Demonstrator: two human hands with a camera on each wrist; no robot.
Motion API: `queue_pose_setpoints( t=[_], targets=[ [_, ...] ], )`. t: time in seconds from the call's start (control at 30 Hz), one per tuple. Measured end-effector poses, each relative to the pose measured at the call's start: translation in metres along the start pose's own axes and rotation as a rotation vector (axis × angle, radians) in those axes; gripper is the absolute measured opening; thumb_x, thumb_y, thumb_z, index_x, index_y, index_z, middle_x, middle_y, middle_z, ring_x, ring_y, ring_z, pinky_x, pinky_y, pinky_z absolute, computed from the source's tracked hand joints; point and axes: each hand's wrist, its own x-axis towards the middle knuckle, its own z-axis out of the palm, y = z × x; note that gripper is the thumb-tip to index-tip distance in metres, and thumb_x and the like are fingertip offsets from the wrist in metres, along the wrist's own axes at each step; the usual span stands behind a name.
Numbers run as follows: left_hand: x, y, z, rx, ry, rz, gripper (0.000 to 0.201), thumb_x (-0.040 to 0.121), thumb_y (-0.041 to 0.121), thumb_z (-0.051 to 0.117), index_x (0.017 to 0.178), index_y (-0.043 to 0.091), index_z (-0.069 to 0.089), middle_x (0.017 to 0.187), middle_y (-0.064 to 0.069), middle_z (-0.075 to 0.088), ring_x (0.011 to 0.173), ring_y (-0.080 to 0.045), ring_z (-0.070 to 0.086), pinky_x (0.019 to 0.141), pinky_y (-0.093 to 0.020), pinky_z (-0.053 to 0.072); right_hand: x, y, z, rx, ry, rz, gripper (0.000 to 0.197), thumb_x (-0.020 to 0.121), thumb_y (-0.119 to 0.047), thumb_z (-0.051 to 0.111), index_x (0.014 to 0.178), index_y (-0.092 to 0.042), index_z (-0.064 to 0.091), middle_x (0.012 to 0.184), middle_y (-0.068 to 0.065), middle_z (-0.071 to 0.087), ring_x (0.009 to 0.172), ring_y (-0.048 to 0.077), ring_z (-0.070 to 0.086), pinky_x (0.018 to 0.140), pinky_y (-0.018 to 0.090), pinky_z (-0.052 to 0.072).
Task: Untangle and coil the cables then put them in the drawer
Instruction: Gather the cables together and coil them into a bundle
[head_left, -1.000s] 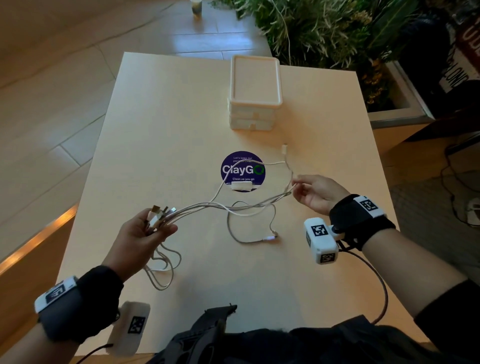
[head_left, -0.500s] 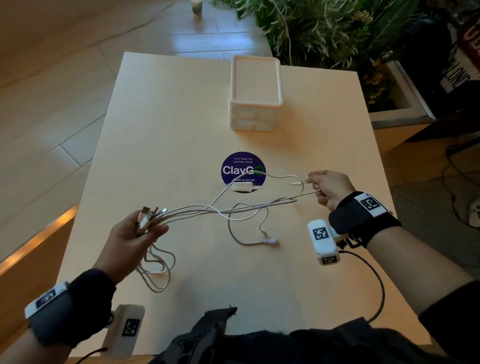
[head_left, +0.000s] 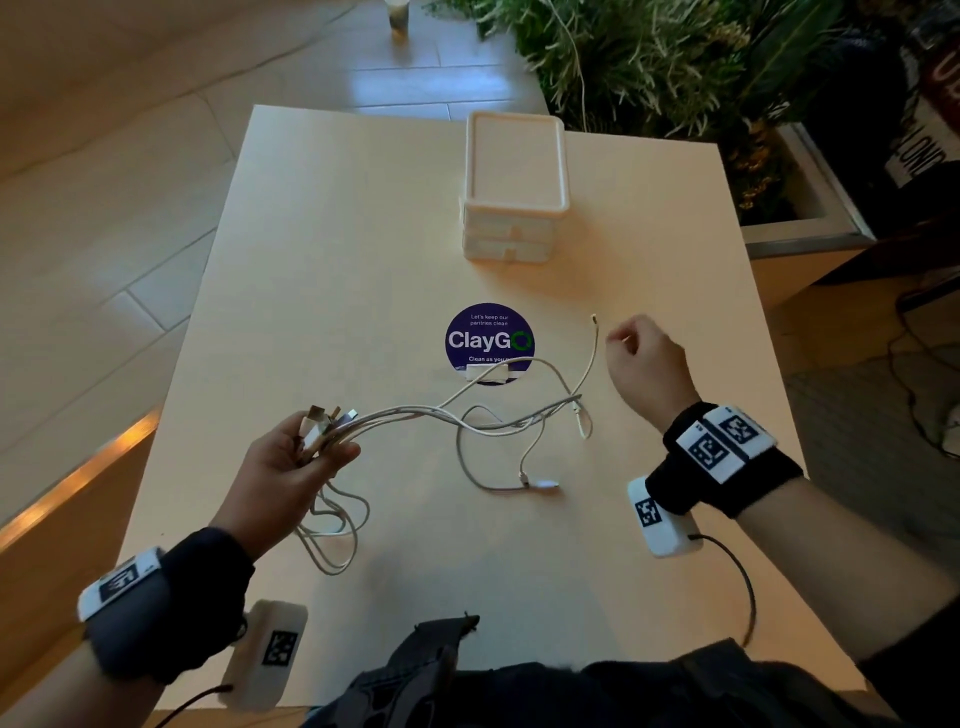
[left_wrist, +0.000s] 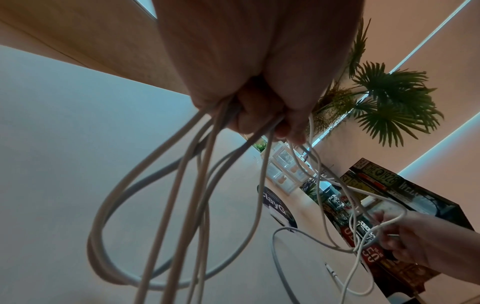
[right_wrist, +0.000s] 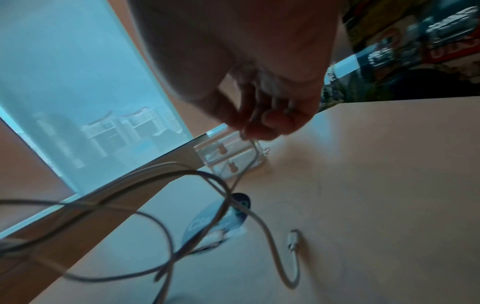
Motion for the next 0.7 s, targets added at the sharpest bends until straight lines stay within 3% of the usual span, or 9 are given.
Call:
queue_pose_setpoints(
  t=[0.07, 0.17, 0.23, 0.3, 0.4, 0.47, 0.53, 0.63, 0.7],
  targets=[
    [0.001, 0.001, 0.001, -0.010, 0.016, -0.015, 0.022, 0.070, 0.025, 0.070, 0.090, 0.015, 0.067, 0.056, 0.014, 0.048, 0.052, -0.004, 0.039, 0.049, -0.014, 0.034, -0.017, -0.001, 0.003, -0.079, -0.210, -0.024, 0.010, 0.083, -0.017, 0.057, 0.092, -0.012, 0.059, 0.071, 0.000, 0.058, 0.068, 0.020, 0.053, 0.055, 0.021, 0.038],
    [0.001, 0.003, 0.003, -0.007, 0.020, -0.019, 0.019, 0.070, 0.026, 0.070, 0.089, 0.020, 0.068, 0.060, 0.010, 0.048, 0.055, -0.006, 0.040, 0.051, -0.016, 0.035, -0.035, 0.008, 0.013, 0.030, -0.437, 0.076, 0.036, 0.074, -0.028, 0.075, 0.100, -0.016, 0.051, 0.068, 0.001, 0.058, 0.060, 0.017, 0.056, 0.049, 0.019, 0.039],
    [0.000, 0.005, 0.005, -0.008, 0.018, -0.016, 0.019, 0.071, 0.023, 0.072, 0.089, 0.019, 0.069, 0.061, 0.009, 0.048, 0.056, -0.006, 0.040, 0.051, -0.015, 0.035, -0.039, 0.015, 0.025, 0.097, -0.443, 0.090, 0.037, 0.073, -0.032, 0.077, 0.097, -0.018, 0.053, 0.067, 0.000, 0.057, 0.057, 0.015, 0.056, 0.054, 0.023, 0.042],
    [-0.001, 0.007, 0.005, -0.005, 0.018, -0.009, 0.022, 0.074, 0.019, 0.074, 0.093, 0.010, 0.067, 0.064, 0.004, 0.049, 0.057, -0.007, 0.041, 0.052, -0.015, 0.036, -0.037, 0.020, 0.034, 0.090, -0.357, 0.031, 0.024, 0.077, -0.032, 0.074, 0.085, -0.014, 0.060, 0.066, -0.002, 0.057, 0.061, 0.015, 0.052, 0.058, 0.023, 0.041],
    [0.000, 0.008, -0.003, 0.012, 0.034, -0.003, 0.020, 0.078, 0.009, 0.074, 0.093, 0.001, 0.064, 0.057, 0.012, 0.051, 0.052, -0.002, 0.041, 0.051, -0.012, 0.036, -0.024, 0.021, 0.029, 0.087, -0.199, -0.023, 0.019, 0.082, -0.030, 0.069, 0.076, -0.013, 0.064, 0.060, -0.003, 0.052, 0.057, 0.013, 0.043, 0.052, 0.020, 0.034],
    [0.000, 0.009, -0.008, 0.018, 0.023, -0.001, 0.015, 0.079, 0.005, 0.072, 0.091, 0.001, 0.064, 0.059, 0.009, 0.051, 0.052, -0.003, 0.041, 0.050, -0.012, 0.036, -0.017, 0.016, 0.020, 0.093, -0.178, -0.074, 0.013, 0.085, -0.029, 0.067, 0.080, -0.017, 0.070, 0.056, -0.003, 0.049, 0.053, 0.013, 0.040, 0.052, 0.024, 0.033],
    [-0.001, 0.011, -0.009, 0.004, 0.016, -0.012, 0.011, 0.080, 0.003, 0.070, 0.089, 0.004, 0.063, 0.059, 0.007, 0.049, 0.050, -0.003, 0.040, 0.048, -0.011, 0.034, -0.011, 0.009, 0.011, 0.153, -0.227, -0.135, 0.012, 0.089, -0.026, 0.062, 0.091, -0.024, 0.074, 0.055, -0.003, 0.051, 0.052, 0.012, 0.042, 0.054, 0.024, 0.035],
    [-0.001, 0.014, -0.013, -0.020, 0.038, -0.034, 0.006, 0.084, -0.002, 0.063, 0.089, 0.000, 0.060, 0.047, 0.015, 0.049, 0.042, 0.000, 0.040, 0.044, -0.008, 0.033, -0.006, 0.000, -0.001, 0.178, -0.417, -0.250, 0.018, 0.093, -0.025, 0.056, 0.099, -0.035, 0.068, 0.059, 0.000, 0.053, 0.050, 0.003, 0.043, 0.052, 0.015, 0.036],
    [-0.002, 0.016, -0.016, -0.009, 0.027, -0.035, 0.008, 0.084, -0.002, 0.063, 0.090, 0.001, 0.061, 0.045, 0.016, 0.049, 0.041, 0.000, 0.040, 0.043, -0.008, 0.033, -0.002, -0.002, -0.006, 0.021, -0.472, -0.274, 0.021, 0.096, -0.027, 0.049, 0.100, -0.029, 0.070, 0.060, 0.003, 0.053, 0.047, 0.003, 0.040, 0.048, 0.016, 0.033]
  ],
)
